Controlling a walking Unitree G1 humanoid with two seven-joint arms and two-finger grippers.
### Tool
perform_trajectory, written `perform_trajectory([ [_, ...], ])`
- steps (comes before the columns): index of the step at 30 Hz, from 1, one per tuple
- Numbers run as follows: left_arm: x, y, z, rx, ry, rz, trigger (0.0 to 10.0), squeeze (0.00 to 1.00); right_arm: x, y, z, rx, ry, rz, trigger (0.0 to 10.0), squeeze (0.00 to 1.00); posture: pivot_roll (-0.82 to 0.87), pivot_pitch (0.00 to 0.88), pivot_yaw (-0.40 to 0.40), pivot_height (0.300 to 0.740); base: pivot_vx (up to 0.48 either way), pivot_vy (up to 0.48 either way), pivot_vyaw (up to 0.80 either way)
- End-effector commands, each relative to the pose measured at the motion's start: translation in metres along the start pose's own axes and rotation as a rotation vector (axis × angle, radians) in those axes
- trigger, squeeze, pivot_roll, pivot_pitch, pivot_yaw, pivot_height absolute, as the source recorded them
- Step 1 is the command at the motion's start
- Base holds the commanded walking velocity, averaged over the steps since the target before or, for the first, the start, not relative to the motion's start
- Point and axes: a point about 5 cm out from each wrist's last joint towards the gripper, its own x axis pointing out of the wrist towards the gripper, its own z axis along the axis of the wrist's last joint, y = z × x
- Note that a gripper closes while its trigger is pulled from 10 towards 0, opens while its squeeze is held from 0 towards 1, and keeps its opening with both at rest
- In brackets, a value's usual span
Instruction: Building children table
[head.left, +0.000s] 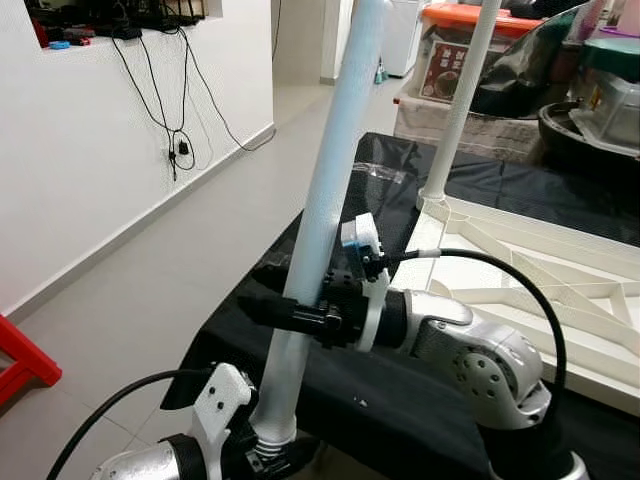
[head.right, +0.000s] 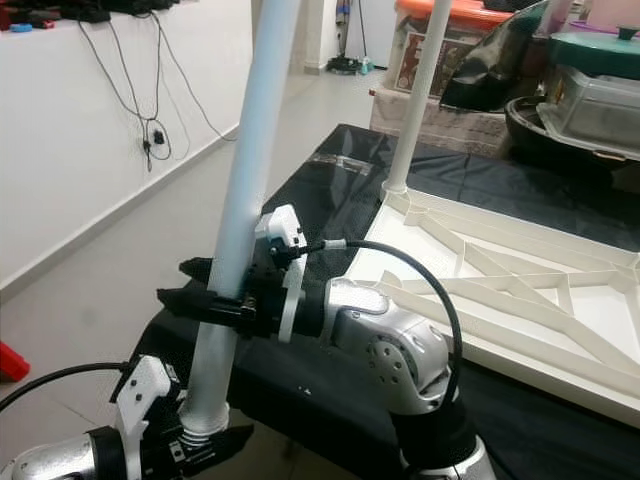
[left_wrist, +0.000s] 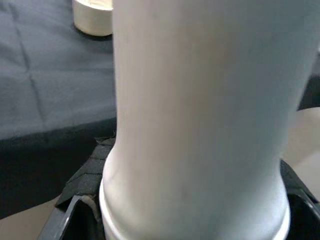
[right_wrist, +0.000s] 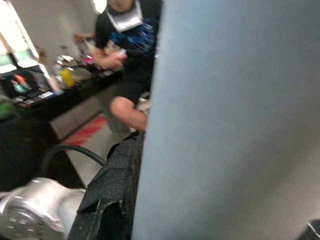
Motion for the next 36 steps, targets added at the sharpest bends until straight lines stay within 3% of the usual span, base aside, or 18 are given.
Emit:
perform_trajectory([
  [1,-0.003,0.000,-0.001,-0.011,0.019,-0.002,10.0,0.00,0.000,0.004,-0.003,-0.011,0.038,0.022,4.1,0.00,0.11,0.057,-0.049,0.740,0.000,0.000,0.00],
  [2,-0.003,-0.001,-0.002,-0.012,0.024,-0.007,10.0,0.00,0.000,0.005,-0.004,-0.002,0.042,0.032,0.0,0.00,0.11,0.058,-0.049,0.740,0.000,0.000,0.00],
  [12,-0.005,0.001,-0.008,-0.039,0.065,0.013,10.0,0.00,-0.002,0.007,-0.005,0.020,0.048,0.050,0.0,0.00,0.11,0.059,-0.049,0.740,0.000,0.000,0.00],
  [13,-0.005,0.004,-0.006,-0.035,0.054,0.040,10.0,0.89,-0.002,0.007,-0.005,0.021,0.043,0.047,0.0,0.00,0.11,0.058,-0.048,0.740,0.000,0.000,0.00],
  [15,-0.004,0.005,-0.005,-0.032,0.046,0.046,10.0,0.89,-0.002,0.007,-0.004,0.022,0.040,0.044,0.0,0.00,0.11,0.058,-0.048,0.740,0.000,0.000,0.00],
  [16,-0.004,0.006,-0.003,-0.045,0.027,0.047,10.0,1.00,-0.003,0.006,-0.003,0.021,0.039,0.044,0.0,0.00,0.11,0.057,-0.050,0.740,0.000,0.000,0.00],
  [19,-0.005,0.006,-0.002,-0.063,0.010,0.050,10.0,1.00,-0.005,0.003,0.001,0.017,0.033,0.037,0.0,0.00,0.11,0.056,-0.051,0.740,0.000,0.000,0.00],
  [24,-0.009,0.003,-0.012,-0.029,0.078,0.073,10.0,1.00,-0.019,-0.021,0.022,-0.063,-0.001,-0.072,0.0,0.00,0.11,0.051,-0.053,0.740,0.000,0.000,0.00],
  [27,-0.009,0.003,-0.014,-0.022,0.090,0.073,10.0,1.00,-0.021,-0.024,0.024,-0.074,-0.003,-0.084,0.0,0.00,0.11,0.051,-0.053,0.740,0.000,0.000,0.00],
  [28,-0.009,-0.001,-0.018,-0.051,0.095,0.066,10.0,0.00,-0.028,-0.037,0.036,-0.112,-0.024,-0.146,0.0,0.00,0.11,0.050,-0.057,0.740,0.000,0.000,0.00],
  [29,-0.009,-0.001,-0.018,-0.051,0.095,0.066,10.0,0.00,-0.028,-0.037,0.036,-0.112,-0.024,-0.146,0.0,0.00,0.11,0.050,-0.057,0.740,0.000,0.000,0.00],
  [32,0.001,-0.013,-0.015,-0.097,0.047,0.056,10.0,0.00,-0.045,-0.074,0.064,-0.207,-0.093,-0.319,0.0,0.00,0.11,0.066,-0.057,0.740,0.000,0.000,0.00],
  [35,0.001,-0.013,-0.015,-0.097,0.047,0.056,10.0,0.00,-0.045,-0.074,0.064,-0.207,-0.093,-0.319,0.0,0.00,0.11,0.066,-0.057,0.740,0.000,0.000,0.00],
  [36,0.011,-0.021,0.000,-0.081,-0.034,0.073,10.0,0.00,-0.050,-0.095,0.074,-0.256,-0.109,-0.406,0.0,0.00,0.12,0.116,-0.062,0.740,0.000,0.000,0.00],
])
